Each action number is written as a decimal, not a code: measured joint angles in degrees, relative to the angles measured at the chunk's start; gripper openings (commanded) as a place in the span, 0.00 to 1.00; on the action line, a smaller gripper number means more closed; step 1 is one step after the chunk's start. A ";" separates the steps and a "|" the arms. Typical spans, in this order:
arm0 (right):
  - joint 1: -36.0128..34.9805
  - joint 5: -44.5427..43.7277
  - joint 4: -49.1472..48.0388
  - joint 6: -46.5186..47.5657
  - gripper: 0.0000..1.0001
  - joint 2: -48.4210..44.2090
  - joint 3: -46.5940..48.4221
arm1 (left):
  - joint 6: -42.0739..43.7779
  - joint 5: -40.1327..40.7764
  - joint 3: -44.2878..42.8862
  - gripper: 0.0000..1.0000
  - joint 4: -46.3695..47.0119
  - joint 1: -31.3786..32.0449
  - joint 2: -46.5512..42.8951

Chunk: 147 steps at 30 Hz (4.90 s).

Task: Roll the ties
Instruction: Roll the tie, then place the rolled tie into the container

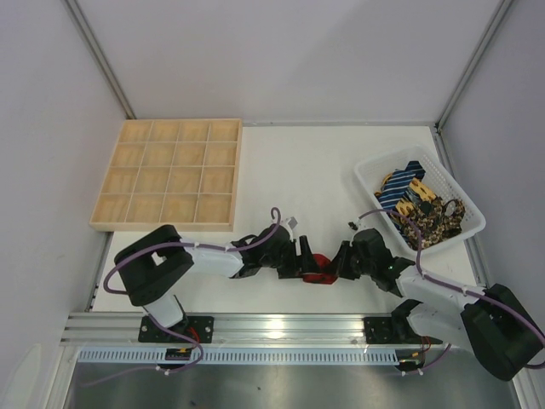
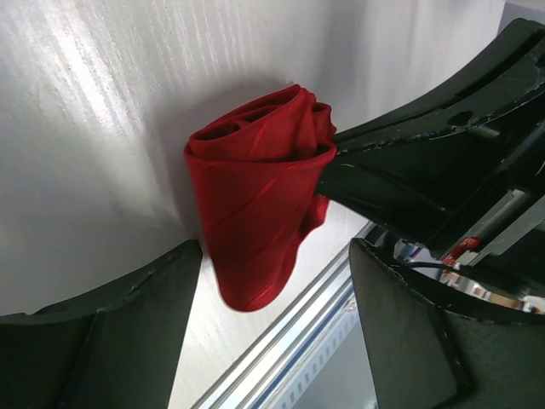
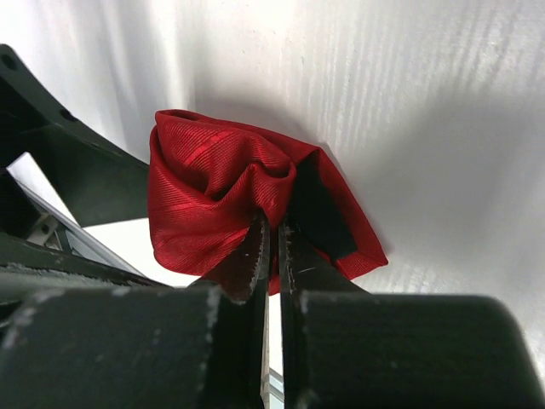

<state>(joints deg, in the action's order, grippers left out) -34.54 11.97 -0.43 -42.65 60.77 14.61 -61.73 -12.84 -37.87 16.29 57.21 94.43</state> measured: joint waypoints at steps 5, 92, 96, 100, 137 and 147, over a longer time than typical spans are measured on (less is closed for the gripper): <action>-0.02 0.66 -2.71 -0.24 0.00 2.05 0.11 | -3.65 -0.79 0.33 0.78 3.02 0.00 1.49; 0.17 1.97 4.98 3.78 0.57 -0.04 4.07 | -0.68 9.97 12.50 0.47 44.68 -0.76 13.46; 0.70 1.81 8.33 4.26 0.59 -1.75 4.70 | -0.50 9.64 12.35 0.47 44.65 -0.87 13.57; 1.22 1.07 12.72 5.38 0.60 -3.34 6.40 | -0.11 9.51 12.33 0.47 44.78 -0.90 13.68; 2.67 2.27 1.49 7.56 0.16 18.40 16.46 | 0.33 7.96 12.00 0.48 45.77 -1.16 14.36; 3.78 1.31 2.56 7.56 0.22 18.16 17.00 | 0.35 7.69 12.00 0.41 44.39 -1.16 13.57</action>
<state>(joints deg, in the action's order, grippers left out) -30.76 13.28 2.13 -35.09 78.94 31.62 -61.39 -5.15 -25.87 60.69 56.05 108.01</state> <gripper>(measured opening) 0.194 0.444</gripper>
